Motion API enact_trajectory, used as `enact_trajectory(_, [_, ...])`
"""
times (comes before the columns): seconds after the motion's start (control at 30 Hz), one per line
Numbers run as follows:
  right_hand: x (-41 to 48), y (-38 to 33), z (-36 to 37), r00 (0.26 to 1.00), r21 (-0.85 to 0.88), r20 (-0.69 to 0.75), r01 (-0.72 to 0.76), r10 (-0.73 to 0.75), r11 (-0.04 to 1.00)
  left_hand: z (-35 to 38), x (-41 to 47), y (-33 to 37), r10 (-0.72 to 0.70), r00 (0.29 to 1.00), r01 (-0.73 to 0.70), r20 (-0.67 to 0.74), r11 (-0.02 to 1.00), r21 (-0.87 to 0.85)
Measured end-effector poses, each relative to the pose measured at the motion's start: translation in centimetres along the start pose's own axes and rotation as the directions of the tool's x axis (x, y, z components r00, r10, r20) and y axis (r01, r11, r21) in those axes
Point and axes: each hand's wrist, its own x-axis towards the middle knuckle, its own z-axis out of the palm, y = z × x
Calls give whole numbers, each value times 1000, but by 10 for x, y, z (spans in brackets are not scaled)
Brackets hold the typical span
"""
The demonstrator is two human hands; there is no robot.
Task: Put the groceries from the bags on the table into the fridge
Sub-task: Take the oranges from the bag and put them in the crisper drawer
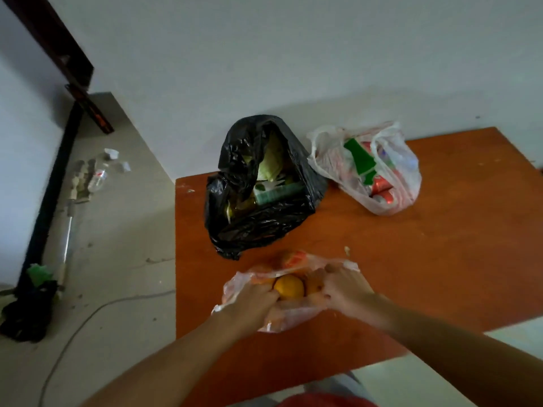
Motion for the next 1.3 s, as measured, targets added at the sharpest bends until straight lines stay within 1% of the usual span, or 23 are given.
enact_trajectory(0.07, [-18, -2, 14, 994, 74, -64, -86, 90, 994, -3, -3, 5, 104, 994, -106, 27, 990, 91])
enact_trajectory(0.13, [-33, -5, 24, 983, 136, -120, -122, 139, 983, -6, -4, 7, 192, 981, -192, 18, 972, 132])
enact_trajectory(0.23, [-41, -9, 35, 965, 162, -199, -140, 172, 977, -7, 6, 3, 378, 915, -341, -142, 911, 234])
enact_trajectory(0.3, [-37, -12, 32, 938, 157, -312, -109, 154, 982, -7, 22, -6, 425, 879, -350, -215, 883, 314])
enact_trajectory(0.37, [-29, -15, 24, 896, 110, -434, -48, 92, 993, -7, 40, -21, 373, 896, -282, -242, 898, 338])
enact_trajectory(0.4, [-23, -15, 22, 887, 94, -457, -33, 73, 995, -10, 47, -27, 327, 919, -244, -220, 910, 335])
enact_trajectory(0.43, [-15, -14, 19, 895, 103, -437, -47, 87, 994, -10, 54, -33, 303, 937, -233, -176, 914, 331])
enact_trajectory(0.53, [8, -10, 24, 952, 244, -237, -134, 193, 961, -18, 66, -38, 219, 976, -210, -8, 945, 251])
enact_trajectory(0.6, [18, -3, 40, 971, 313, -118, -162, 208, 936, -18, 73, -33, 158, 984, -173, 85, 961, 214])
enact_trajectory(0.7, [12, 13, 67, 975, 286, -32, -201, 219, 937, -10, 83, -29, 126, 977, -154, 172, 975, 161])
enact_trajectory(0.77, [2, 23, 82, 978, 218, -38, -194, 207, 956, -1, 89, -29, 101, 974, -133, 203, 979, 152])
enact_trajectory(0.87, [-10, 31, 91, 981, 154, -90, -159, 174, 975, 4, 94, -27, 92, 975, -121, 203, 983, 136])
enact_trajectory(0.93, [-17, 33, 92, 979, 220, -132, -121, 152, 968, 6, 94, -24, 96, 978, -121, 185, 984, 128])
enact_trajectory(0.97, [-21, 32, 87, 972, 278, -189, -86, 142, 957, 7, 94, -23, 92, 980, -112, 179, 988, 109])
enact_trajectory(1.0, [-25, 32, 82, 949, 335, -288, -28, 131, 942, 8, 94, -22, 85, 981, -100, 175, 992, 80])
enact_trajectory(1.03, [-27, 31, 73, 895, 368, -431, 57, 116, 928, 9, 93, -22, 77, 982, -86, 171, 995, 47])
enact_trajectory(1.07, [-28, 27, 64, 809, 368, -580, 151, 99, 918, 11, 93, -21, 69, 983, -73, 168, 997, 20])
enact_trajectory(1.1, [-27, 21, 54, 717, 339, -693, 231, 76, 912, 13, 93, -21, 61, 985, -63, 164, 998, 5])
enact_trajectory(1.13, [-24, 14, 45, 657, 300, -753, 278, 48, 912, 14, 93, -20, 56, 986, -57, 156, 998, 3])
enact_trajectory(1.17, [-16, 7, 40, 647, 268, -763, 301, 10, 915, 15, 93, -19, 50, 988, -51, 146, 999, 3])
enact_trajectory(1.2, [-8, 2, 37, 682, 250, -731, 306, -29, 919, 16, 92, -18, 42, 990, -42, 138, 999, -3])
enact_trajectory(1.23, [0, -2, 37, 745, 242, -664, 295, -64, 924, 17, 92, -18, 34, 990, -32, 136, 999, -12])
enact_trajectory(1.3, [11, -3, 45, 878, 237, -471, 212, -79, 948, 18, 92, -19, 25, 990, -21, 136, 999, -28])
